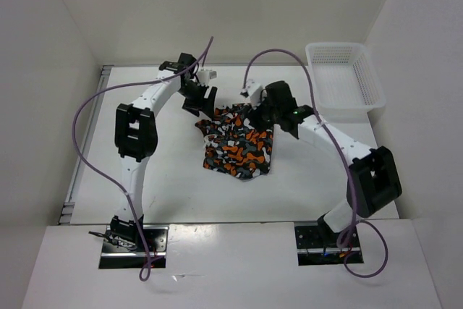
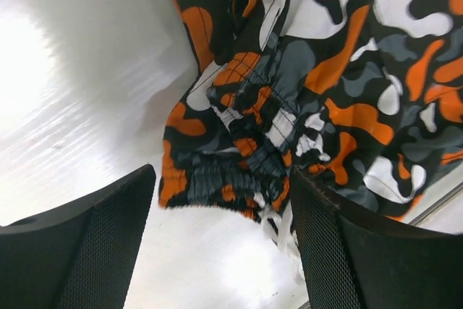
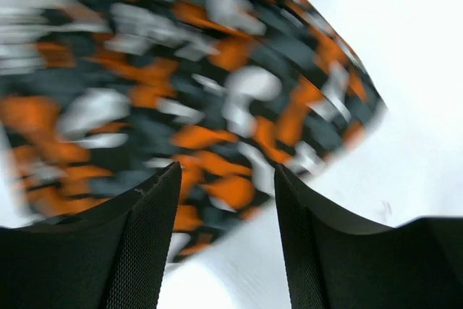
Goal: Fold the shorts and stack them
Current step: Fold the shorts
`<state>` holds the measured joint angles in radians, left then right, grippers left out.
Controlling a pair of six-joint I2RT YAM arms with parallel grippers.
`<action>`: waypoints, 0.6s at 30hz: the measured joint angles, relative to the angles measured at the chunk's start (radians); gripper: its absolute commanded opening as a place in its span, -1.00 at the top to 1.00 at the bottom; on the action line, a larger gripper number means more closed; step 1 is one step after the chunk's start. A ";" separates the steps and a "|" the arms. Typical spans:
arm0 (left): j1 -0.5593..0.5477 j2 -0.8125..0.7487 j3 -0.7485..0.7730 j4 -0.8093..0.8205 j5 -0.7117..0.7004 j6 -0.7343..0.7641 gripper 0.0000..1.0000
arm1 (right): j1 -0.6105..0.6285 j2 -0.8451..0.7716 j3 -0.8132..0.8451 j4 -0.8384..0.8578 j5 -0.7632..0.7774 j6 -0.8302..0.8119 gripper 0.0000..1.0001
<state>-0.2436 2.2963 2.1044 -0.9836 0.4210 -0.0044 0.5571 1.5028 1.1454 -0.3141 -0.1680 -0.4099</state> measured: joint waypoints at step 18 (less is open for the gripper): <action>-0.034 0.111 -0.010 0.087 -0.039 -0.002 0.56 | -0.151 0.247 -0.035 0.134 0.189 0.109 -0.01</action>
<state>-0.2771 2.4073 2.0941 -0.8970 0.3820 -0.0059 0.4061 1.7500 1.1107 -0.1802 0.0212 -0.3004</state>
